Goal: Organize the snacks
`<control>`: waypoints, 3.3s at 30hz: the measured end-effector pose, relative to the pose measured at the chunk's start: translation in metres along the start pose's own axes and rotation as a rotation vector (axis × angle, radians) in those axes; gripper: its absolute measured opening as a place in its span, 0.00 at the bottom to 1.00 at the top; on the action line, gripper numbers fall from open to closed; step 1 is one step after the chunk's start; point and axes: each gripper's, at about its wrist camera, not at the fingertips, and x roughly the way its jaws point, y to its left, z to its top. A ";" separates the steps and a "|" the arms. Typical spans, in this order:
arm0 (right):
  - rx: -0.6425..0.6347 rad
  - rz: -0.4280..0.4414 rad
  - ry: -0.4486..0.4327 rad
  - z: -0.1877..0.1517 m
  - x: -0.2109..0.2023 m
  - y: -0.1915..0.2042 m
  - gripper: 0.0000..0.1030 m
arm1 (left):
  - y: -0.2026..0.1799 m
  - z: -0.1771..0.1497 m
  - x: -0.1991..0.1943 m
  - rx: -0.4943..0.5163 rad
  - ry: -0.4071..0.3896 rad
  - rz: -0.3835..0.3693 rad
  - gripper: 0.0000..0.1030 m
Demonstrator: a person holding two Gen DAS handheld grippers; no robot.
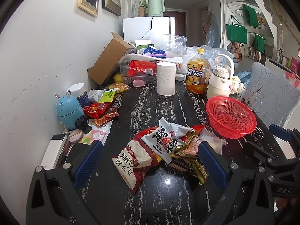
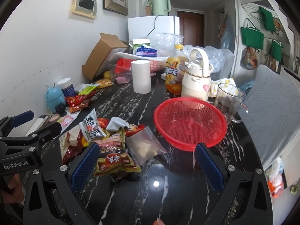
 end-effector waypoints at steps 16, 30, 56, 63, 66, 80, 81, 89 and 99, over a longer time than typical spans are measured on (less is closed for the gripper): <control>-0.022 0.039 0.000 -0.001 0.000 0.009 1.00 | 0.003 -0.002 -0.005 -0.005 -0.010 -0.011 1.00; -0.055 0.091 0.019 -0.009 0.012 0.023 1.00 | 0.016 -0.013 -0.001 -0.005 0.009 -0.002 1.00; -0.090 0.209 0.130 -0.023 0.089 0.049 0.69 | 0.055 -0.044 0.046 -0.082 0.143 0.008 1.00; -0.067 0.248 0.102 -0.023 0.078 0.041 0.44 | 0.051 -0.046 0.048 -0.081 0.154 -0.027 1.00; -0.062 0.248 0.086 -0.024 0.070 0.040 0.43 | 0.044 -0.045 0.046 -0.071 0.149 -0.042 1.00; -0.008 0.228 0.035 -0.019 0.034 0.012 0.43 | 0.018 -0.032 0.047 -0.043 0.150 -0.120 1.00; -0.004 0.226 0.035 -0.018 0.034 0.010 0.43 | 0.016 -0.031 0.048 -0.042 0.151 -0.129 1.00; -0.008 0.193 0.001 -0.009 0.031 0.003 0.43 | 0.007 -0.021 0.062 -0.020 0.143 -0.174 1.00; 0.018 0.220 -0.001 0.000 0.051 -0.007 0.43 | 0.004 -0.016 0.095 -0.065 0.164 -0.265 0.76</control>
